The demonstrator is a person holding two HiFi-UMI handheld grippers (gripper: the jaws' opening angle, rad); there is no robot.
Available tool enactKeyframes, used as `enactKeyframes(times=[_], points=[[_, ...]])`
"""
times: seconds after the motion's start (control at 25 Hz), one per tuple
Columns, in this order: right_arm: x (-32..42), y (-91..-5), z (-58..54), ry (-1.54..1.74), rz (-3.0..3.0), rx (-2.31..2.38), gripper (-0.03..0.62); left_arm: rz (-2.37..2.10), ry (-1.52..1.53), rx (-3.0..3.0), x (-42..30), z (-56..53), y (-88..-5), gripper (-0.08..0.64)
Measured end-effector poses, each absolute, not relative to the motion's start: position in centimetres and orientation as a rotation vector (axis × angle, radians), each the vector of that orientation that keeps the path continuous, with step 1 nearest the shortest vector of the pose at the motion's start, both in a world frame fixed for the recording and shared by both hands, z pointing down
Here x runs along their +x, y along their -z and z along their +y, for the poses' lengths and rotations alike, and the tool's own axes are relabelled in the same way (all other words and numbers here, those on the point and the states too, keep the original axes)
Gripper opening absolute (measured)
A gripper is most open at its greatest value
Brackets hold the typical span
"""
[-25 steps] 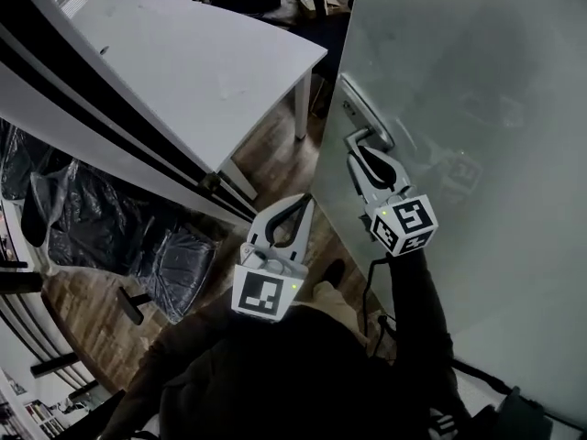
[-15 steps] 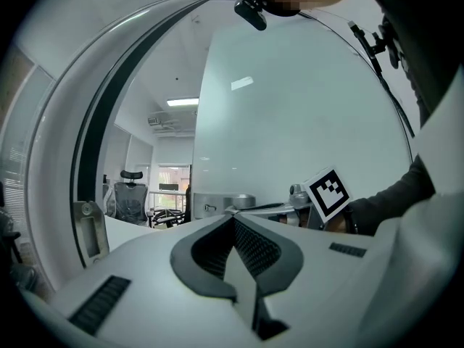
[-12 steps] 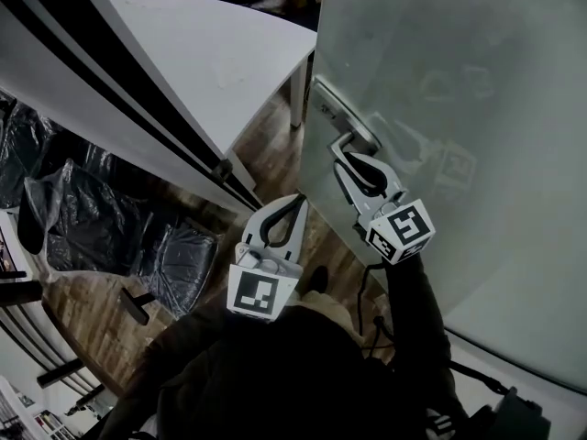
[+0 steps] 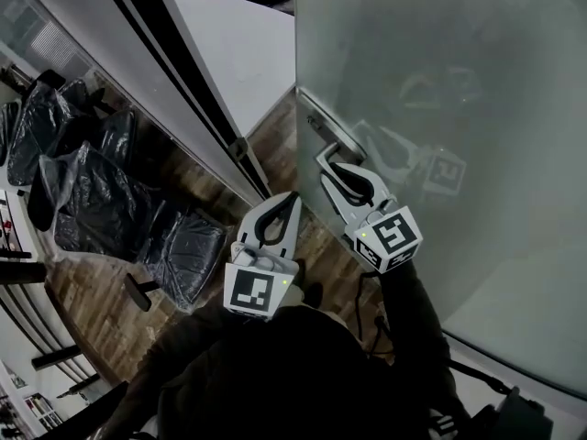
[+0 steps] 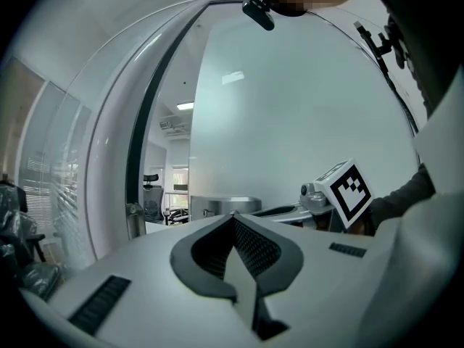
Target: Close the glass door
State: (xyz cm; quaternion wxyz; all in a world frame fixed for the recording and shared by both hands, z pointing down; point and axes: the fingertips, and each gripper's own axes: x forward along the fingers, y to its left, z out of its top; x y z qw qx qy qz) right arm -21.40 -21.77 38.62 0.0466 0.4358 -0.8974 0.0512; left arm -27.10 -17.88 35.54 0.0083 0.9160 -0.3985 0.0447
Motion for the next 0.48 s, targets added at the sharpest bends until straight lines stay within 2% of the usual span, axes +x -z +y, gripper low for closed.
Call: enactKeyframes(times=[0.48], points=[[-25.6,-38.8,-18.2,-0.155,-2.758,1.217,0.069,-1.433,-0.162,2.808,-30.1,-11.7,-34.3,-0.003]])
